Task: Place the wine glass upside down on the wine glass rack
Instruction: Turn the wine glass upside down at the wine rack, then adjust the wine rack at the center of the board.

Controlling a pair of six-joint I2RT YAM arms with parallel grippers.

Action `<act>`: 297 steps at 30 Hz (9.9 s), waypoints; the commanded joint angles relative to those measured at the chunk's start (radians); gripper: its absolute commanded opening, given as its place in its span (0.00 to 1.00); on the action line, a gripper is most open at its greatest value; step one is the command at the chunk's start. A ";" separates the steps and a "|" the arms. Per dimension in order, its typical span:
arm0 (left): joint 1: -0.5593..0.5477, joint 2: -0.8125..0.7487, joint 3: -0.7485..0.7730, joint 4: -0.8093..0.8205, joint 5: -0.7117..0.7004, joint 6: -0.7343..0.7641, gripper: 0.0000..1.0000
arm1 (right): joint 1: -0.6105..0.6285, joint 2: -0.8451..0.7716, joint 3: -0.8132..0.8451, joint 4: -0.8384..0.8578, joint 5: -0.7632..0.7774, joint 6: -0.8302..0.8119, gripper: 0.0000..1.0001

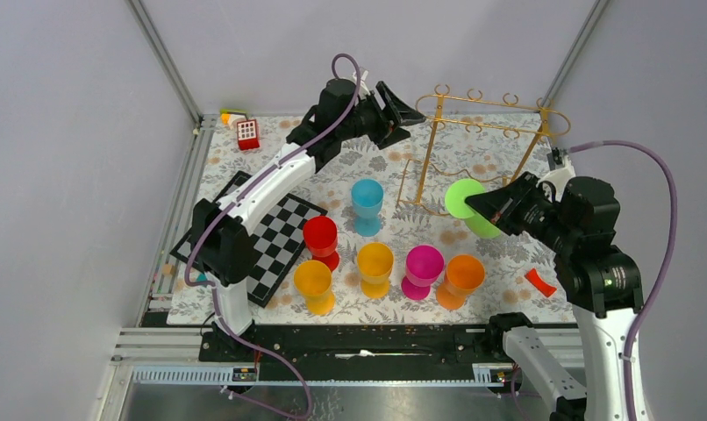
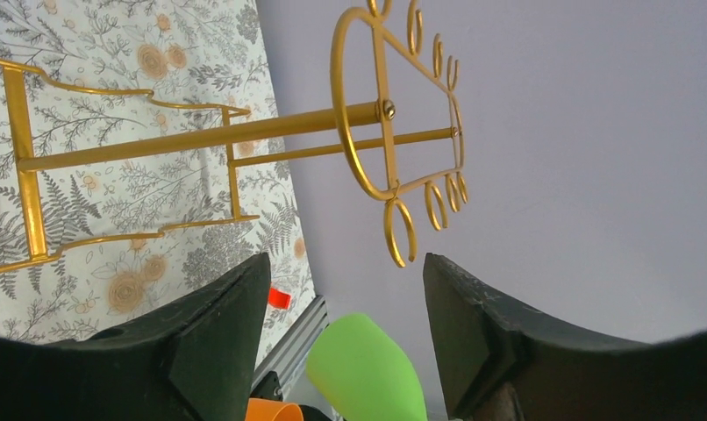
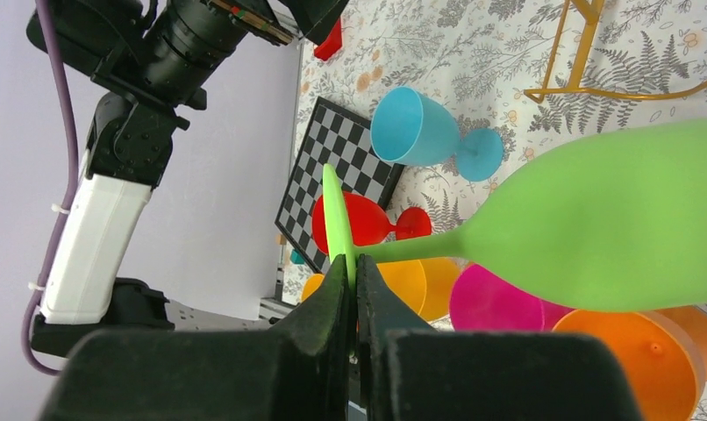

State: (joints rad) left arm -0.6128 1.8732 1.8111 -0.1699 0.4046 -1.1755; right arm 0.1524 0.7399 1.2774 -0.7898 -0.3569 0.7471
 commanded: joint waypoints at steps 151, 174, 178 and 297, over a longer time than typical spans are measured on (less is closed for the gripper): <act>0.063 -0.526 -0.240 -0.517 -0.165 0.659 0.99 | -0.389 0.291 -0.052 0.429 0.509 0.592 0.07; 0.064 -0.523 -0.238 -0.517 -0.156 0.653 0.99 | -0.389 0.279 -0.016 0.388 0.438 0.613 0.69; 0.064 -0.523 -0.237 -0.517 -0.153 0.650 0.99 | -0.389 0.280 0.019 0.348 0.448 0.605 0.73; 0.082 0.028 -0.023 0.286 0.088 -0.305 0.00 | -0.517 0.816 0.612 0.145 0.063 -0.097 0.50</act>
State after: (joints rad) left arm -0.5217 1.9881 1.8286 0.0708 0.5194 -1.4464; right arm -0.3683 1.5261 1.8172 -0.7021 -0.2329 0.6628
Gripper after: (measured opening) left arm 0.052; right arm 0.488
